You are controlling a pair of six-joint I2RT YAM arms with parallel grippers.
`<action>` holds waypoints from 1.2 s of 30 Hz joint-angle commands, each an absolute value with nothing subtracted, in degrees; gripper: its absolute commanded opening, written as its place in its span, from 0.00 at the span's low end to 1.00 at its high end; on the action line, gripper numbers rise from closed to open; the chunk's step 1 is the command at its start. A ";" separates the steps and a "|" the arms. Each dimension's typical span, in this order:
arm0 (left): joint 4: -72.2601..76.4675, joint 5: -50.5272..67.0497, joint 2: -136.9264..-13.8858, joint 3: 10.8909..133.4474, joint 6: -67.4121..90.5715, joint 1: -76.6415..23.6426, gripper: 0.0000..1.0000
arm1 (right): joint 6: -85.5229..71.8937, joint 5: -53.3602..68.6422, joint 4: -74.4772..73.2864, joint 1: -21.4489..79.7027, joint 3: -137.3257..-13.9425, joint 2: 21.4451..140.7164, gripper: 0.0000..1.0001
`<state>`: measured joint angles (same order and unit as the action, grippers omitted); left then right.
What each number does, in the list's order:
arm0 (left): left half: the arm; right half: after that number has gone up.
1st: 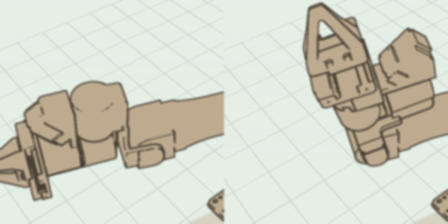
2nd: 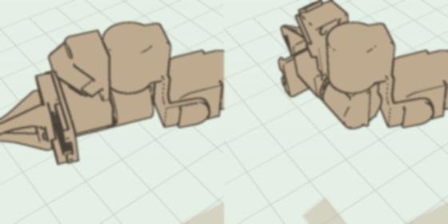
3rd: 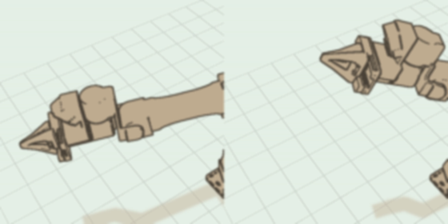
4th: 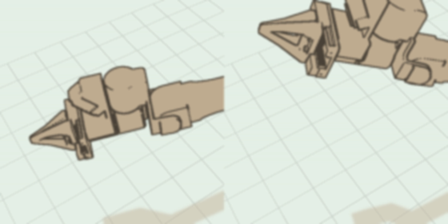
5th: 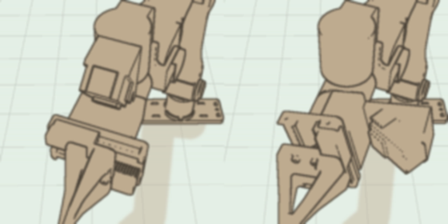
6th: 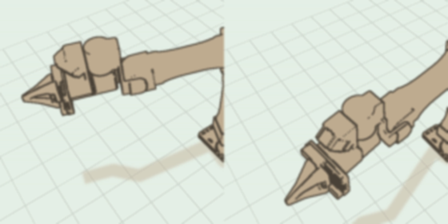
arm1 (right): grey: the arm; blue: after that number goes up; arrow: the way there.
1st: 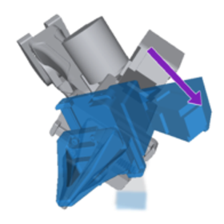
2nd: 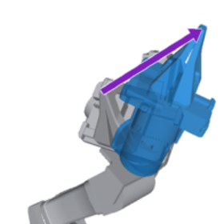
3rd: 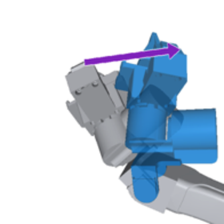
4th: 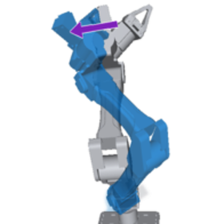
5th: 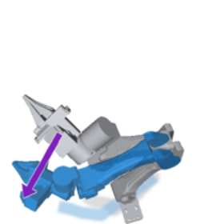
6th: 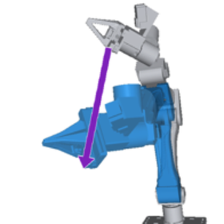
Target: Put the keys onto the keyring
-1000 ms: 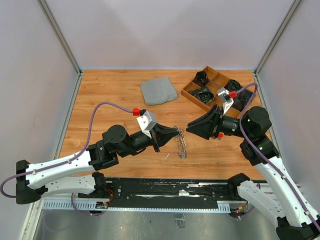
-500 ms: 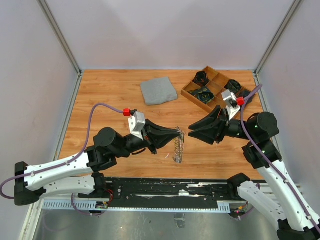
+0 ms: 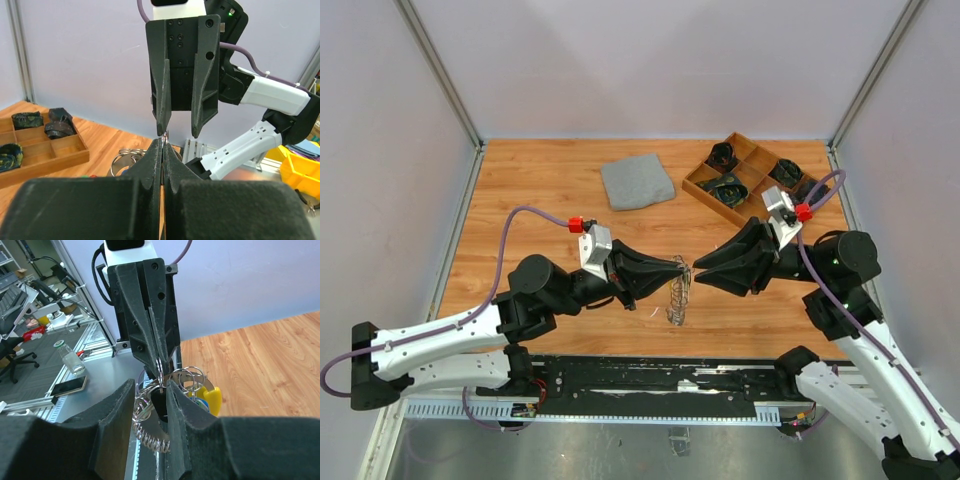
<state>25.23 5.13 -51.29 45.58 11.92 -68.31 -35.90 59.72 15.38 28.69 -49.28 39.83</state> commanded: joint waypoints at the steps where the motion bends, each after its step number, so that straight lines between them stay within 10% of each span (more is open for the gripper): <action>1: 28.51 6.14 -51.65 46.90 12.06 -68.03 0.01 | -34.58 59.36 16.55 30.54 -49.46 39.98 0.31; 17: 28.13 5.84 -51.80 47.46 11.29 -68.03 0.00 | -29.30 57.98 8.15 31.62 -50.72 39.00 0.01; 36: 28.12 6.40 -52.40 48.17 11.16 -68.03 0.00 | -25.68 57.70 2.04 32.26 -51.41 39.21 0.21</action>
<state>24.16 6.24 -52.40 45.65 11.79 -68.31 -28.40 57.52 4.03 31.22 -49.30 39.66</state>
